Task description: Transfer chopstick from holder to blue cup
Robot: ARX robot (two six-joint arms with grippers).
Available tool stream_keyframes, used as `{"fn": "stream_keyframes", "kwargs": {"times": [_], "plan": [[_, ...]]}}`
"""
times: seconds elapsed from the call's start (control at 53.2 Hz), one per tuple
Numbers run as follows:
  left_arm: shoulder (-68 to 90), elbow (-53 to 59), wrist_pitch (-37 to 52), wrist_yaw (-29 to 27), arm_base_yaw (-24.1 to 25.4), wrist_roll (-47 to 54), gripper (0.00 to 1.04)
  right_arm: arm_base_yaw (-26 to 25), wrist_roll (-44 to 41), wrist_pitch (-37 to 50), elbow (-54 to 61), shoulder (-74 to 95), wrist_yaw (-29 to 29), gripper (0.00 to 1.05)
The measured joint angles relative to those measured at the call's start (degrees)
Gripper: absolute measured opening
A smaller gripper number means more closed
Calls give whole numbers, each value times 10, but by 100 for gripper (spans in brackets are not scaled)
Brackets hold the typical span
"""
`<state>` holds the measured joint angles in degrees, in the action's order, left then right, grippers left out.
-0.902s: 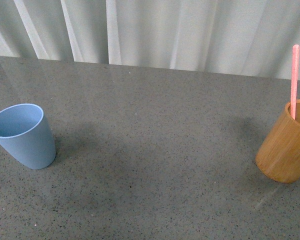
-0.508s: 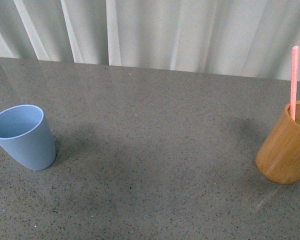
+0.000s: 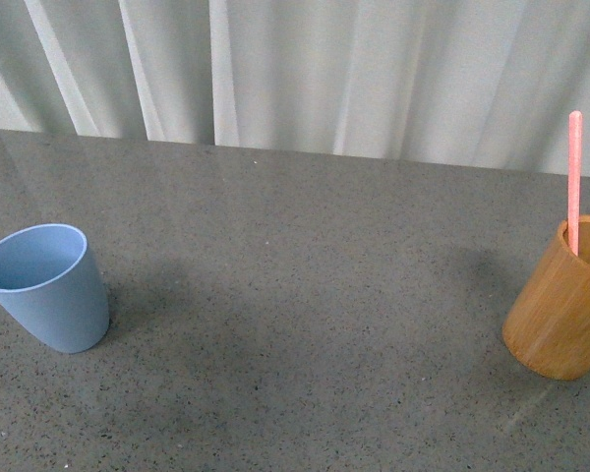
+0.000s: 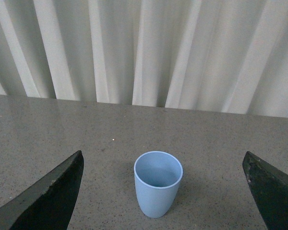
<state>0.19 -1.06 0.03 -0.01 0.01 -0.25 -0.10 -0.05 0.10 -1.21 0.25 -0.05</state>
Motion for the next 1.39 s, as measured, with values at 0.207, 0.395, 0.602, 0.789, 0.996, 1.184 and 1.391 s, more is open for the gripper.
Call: {"fn": "stream_keyframes", "kwargs": {"times": [0.207,0.395,0.602,0.789,0.996,1.184,1.391], "plan": [[0,0,0,0,0,0,98,0,0,0,0,0,0,95],[166,-68,-176,-130,-14,-92,98,0,0,0,0,0,0,95],[349,-146,-77,-27,100,-110,98,0,0,0,0,0,0,95],[569,-278,-64,22,134,-87,98,0,0,0,0,0,0,95],[717,-405,-118,39,126,-22,98,0,0,0,0,0,0,95],[787,-463,-152,34,114,2,98,0,0,0,0,0,0,95],[849,-494,-165,21,86,-2,98,0,0,0,0,0,0,95]]}}
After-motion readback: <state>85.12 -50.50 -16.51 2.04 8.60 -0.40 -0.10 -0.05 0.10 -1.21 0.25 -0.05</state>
